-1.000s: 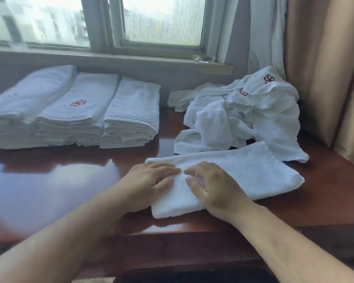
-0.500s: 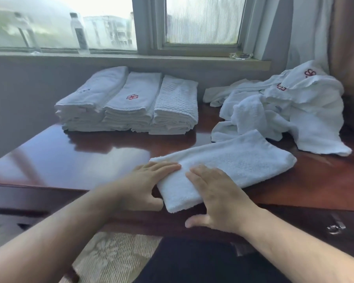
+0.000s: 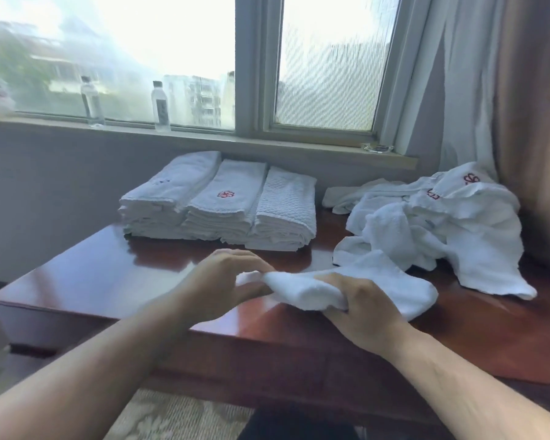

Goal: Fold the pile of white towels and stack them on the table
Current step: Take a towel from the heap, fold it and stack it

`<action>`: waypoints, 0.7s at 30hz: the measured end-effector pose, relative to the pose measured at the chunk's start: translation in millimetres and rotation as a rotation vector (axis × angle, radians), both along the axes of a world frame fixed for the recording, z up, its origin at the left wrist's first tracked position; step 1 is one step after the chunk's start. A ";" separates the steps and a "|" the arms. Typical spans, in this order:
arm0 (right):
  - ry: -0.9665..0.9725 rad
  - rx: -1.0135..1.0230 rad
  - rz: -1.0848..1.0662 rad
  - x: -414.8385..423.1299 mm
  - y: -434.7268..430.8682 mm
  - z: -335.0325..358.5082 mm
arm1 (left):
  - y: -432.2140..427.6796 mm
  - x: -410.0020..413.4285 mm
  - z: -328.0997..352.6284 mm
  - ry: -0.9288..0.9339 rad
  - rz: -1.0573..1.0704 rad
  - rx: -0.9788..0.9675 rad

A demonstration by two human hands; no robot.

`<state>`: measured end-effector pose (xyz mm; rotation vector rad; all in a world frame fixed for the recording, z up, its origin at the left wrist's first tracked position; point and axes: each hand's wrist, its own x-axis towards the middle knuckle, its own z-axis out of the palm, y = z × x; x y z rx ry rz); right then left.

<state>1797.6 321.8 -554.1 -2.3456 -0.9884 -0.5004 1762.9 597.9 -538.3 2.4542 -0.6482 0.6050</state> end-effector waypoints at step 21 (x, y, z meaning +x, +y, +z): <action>0.752 1.150 0.349 130.0 60.7 152.9 | -0.4 70.6 36.9 0.761 -0.344 -0.975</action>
